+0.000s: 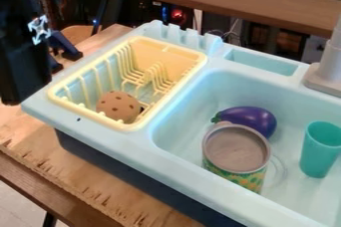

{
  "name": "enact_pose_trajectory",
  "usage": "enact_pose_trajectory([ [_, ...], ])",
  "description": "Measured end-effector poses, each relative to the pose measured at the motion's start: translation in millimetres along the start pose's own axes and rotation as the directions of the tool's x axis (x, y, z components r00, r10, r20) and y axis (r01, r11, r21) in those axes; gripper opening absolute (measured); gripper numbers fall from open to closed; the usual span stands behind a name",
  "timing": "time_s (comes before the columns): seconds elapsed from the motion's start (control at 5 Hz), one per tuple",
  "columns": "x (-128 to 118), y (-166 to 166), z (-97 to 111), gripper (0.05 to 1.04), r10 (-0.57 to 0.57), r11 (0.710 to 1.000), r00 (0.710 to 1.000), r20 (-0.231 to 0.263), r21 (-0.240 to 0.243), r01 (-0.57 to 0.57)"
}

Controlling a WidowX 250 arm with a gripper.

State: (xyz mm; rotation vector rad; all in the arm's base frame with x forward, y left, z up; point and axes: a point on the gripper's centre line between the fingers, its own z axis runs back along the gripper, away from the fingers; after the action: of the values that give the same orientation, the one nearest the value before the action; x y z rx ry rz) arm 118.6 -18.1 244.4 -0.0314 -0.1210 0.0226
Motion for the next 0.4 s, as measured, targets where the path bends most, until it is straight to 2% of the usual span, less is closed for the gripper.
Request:
enact_pose_trajectory([
  [0.2, -1, 0, -2, 1.001, 0.000, 1.000, 1.000, -0.006, 0.001, 0.000],
  [0.4, 26, -7, -14, 1.001, -0.066, 0.995, 0.997, 0.037, 0.074, 0.063],
])
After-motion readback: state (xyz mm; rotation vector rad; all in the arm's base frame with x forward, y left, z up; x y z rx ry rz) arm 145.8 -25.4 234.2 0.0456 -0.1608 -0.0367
